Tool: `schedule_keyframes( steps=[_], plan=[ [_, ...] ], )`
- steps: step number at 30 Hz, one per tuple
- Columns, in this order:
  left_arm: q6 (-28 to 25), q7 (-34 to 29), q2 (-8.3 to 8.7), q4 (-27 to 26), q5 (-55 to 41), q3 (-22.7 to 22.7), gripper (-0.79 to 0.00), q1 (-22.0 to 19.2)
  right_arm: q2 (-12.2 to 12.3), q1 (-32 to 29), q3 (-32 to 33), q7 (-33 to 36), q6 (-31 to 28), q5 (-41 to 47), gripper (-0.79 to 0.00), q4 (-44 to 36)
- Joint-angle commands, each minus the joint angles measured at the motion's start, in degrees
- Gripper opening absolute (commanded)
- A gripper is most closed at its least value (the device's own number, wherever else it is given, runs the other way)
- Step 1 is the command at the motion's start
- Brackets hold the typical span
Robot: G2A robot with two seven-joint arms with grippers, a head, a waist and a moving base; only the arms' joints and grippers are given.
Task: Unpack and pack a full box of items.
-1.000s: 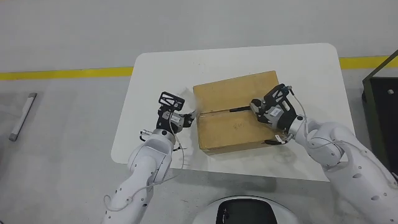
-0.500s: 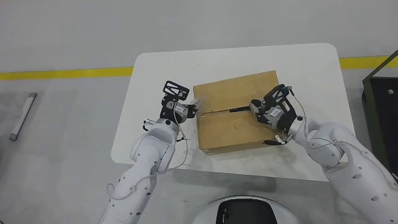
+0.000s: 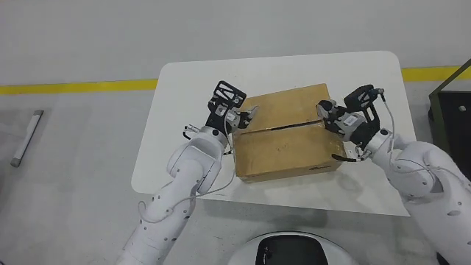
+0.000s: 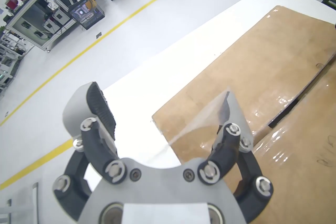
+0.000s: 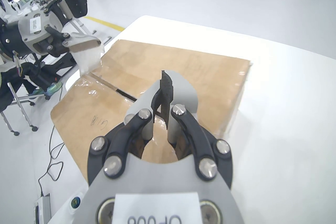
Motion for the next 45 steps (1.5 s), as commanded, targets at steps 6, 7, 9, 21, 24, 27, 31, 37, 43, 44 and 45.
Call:
schedule_keyframes(
  steps=[6, 7, 9, 21, 24, 27, 31, 37, 43, 44, 45],
  plan=[
    [-1.5, -0.2, -1.74, 1.9, 0.0, 4.2, 0.0, -3.7, 0.7, -2.3, 8.3, -0.8, 0.4, 3.5, -0.785, -0.6],
    [-1.8, -0.2, -2.06, 2.2, -0.1, 5.0, 0.0, -4.3, 0.7, -2.8, 9.2, -0.9, 0.4, 3.9, -0.785, -0.5],
    [-2.2, 0.0, -2.69, 2.7, 0.0, 6.6, 0.0, -5.5, 0.9, -3.7, 11.0, -1.1, 0.4, 4.9, -0.785, -0.2],
    [-3.8, 0.7, -7.16, 7.7, -0.3, 15.2, 0.0, -12.2, 1.3, -8.8, 18.3, -2.0, -1.0, 9.0, -0.785, 0.3],
    [-4.0, 0.9, -8.35, 8.9, -0.3, 17.0, 0.0, -13.7, 1.4, -9.7, 19.4, -2.1, -1.4, 9.5, -0.785, 0.3],
    [-3.9, 0.9, -9.49, 9.8, -0.4, 18.3, 0.0, -15.0, 1.5, -10.5, 20.4, -2.2, -1.7, 10.0, -0.785, 0.2],
    [-3.5, 0.8, -10.73, 10.6, -0.5, 19.2, 0.0, -16.0, 1.5, -11.1, 21.1, -1.8, -1.9, 12.1, -0.785, 0.4],
    [-2.8, -1.3, -11.06, 9.0, 0.0, 16.8, 0.0, -15.1, 1.6, -10.8, 21.3, 2.1, -3.0, 19.7, -0.748, 1.0],
    [-2.5, -6.7, -9.12, 2.4, 0.3, 8.0, 0.0, -9.6, 1.8, -7.8, 19.9, 15.0, -2.8, 40.4, -0.12, 4.6],
    [-2.3, -8.0, -8.71, 1.0, 0.2, 6.0, 0.0, -8.3, 2.0, -7.2, 19.8, 17.6, -2.3, 42.5, 0.0, 5.1],
    [-2.1, -9.3, -8.28, -0.5, 0.3, 4.1, 0.0, -6.8, 2.0, -6.5, 19.4, 20.2, -1.6, 45.3, 0.0, 5.7]
  ],
)
